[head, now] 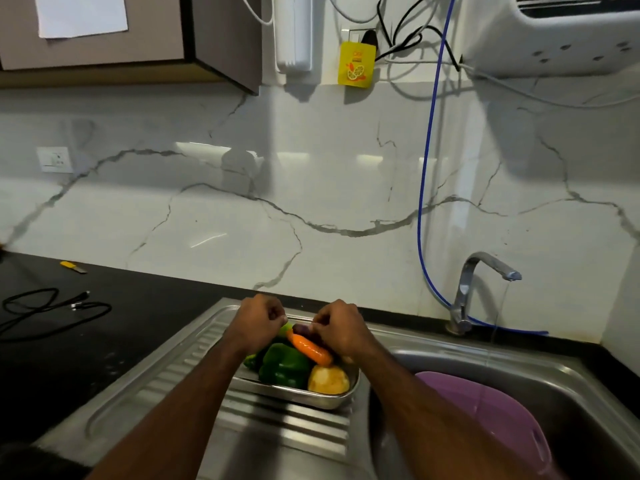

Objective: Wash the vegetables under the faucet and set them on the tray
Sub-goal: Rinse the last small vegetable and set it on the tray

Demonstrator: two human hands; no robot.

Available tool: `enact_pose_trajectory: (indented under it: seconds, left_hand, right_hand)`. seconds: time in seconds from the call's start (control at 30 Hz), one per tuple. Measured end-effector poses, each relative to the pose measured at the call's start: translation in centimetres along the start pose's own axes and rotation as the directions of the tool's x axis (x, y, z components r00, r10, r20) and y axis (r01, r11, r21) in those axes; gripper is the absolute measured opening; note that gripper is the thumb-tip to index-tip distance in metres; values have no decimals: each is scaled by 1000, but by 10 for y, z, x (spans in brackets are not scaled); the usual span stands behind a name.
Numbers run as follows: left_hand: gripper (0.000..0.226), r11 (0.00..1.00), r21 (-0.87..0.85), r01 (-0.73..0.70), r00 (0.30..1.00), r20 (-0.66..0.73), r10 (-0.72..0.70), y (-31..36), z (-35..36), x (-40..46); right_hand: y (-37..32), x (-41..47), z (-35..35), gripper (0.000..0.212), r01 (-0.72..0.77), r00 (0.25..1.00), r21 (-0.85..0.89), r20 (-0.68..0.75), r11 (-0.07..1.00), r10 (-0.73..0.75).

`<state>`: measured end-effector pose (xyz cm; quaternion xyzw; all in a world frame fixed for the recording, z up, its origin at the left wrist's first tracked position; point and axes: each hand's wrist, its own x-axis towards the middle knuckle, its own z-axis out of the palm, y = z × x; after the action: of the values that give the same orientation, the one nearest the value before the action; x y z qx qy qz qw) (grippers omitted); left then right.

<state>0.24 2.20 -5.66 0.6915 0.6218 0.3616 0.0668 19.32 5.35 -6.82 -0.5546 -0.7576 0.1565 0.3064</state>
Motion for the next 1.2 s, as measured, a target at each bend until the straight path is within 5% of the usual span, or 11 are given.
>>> enact_pose_trajectory:
  seconds: [0.23, 0.5, 0.7, 0.97, 1.2]
  left_hand:
    - [6, 992, -67, -111, 994, -27, 109, 53, 37, 20]
    - [5, 938, -290, -191, 975, 54, 215, 155, 161, 41]
    - [7, 878, -478, -18, 992, 103, 77, 184, 250, 41]
    - [18, 735, -652, 189, 982, 118, -148, 213, 313, 74]
    - [16, 705, -684, 188, 982, 118, -148, 235, 329, 81]
  right_hand:
    - [55, -14, -46, 6, -29, 985, 160, -165, 987, 55]
    - [208, -96, -96, 18, -304, 904, 46, -299, 951, 304]
    - [270, -113, -106, 30, -441, 843, 47, -320, 896, 432]
    - [287, -103, -111, 20, -503, 820, 71, -276, 861, 502]
    - [293, -101, -106, 14, -534, 790, 103, -293, 839, 539]
